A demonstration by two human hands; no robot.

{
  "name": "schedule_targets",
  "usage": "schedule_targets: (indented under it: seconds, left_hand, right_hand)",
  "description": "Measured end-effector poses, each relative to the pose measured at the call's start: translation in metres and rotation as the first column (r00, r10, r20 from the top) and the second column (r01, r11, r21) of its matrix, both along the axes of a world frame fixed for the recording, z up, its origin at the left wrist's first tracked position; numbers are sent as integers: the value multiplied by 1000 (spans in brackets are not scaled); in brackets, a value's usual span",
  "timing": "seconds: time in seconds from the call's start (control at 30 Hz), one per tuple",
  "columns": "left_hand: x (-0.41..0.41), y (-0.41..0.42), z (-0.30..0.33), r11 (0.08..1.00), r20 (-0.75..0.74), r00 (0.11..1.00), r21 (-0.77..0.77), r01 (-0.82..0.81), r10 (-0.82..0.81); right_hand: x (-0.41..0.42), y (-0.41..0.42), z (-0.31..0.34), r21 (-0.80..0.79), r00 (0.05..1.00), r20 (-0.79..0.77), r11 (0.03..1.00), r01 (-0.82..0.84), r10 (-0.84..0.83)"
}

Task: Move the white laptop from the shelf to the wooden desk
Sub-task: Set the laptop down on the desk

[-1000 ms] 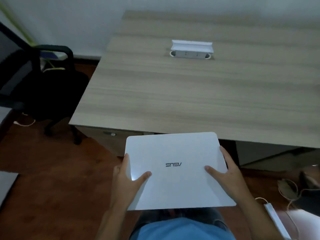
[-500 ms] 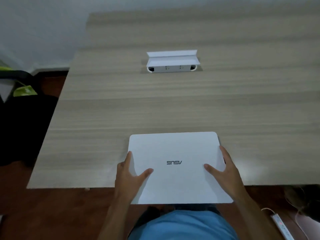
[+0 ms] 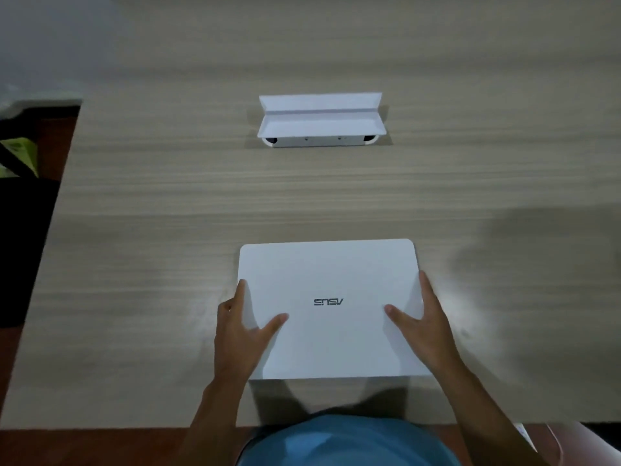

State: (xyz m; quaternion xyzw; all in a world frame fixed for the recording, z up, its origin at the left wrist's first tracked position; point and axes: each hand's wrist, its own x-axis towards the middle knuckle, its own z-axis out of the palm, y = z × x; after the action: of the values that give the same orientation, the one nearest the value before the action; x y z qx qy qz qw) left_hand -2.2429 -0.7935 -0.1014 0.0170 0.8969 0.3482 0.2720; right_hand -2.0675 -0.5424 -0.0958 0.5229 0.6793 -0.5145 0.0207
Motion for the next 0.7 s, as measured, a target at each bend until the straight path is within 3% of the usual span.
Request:
schedule_targets:
  seconds: [0.3,0.5,0.7]
  left_hand:
    - [4,5,-3,999,-24,999,20,-37,37]
    - [8,7,-7,995,-83,997,-94,-12,4]
    - [16,3,-10,996,-63,997,-81,29,-35]
  right_hand:
    - [-2,-14,-8,116,996,63,991,-63,56]
    - [-3,-24,-8,155,995,92,988,13,-27]
    - [2,-32,-8,218,982,179,976,14,-54]
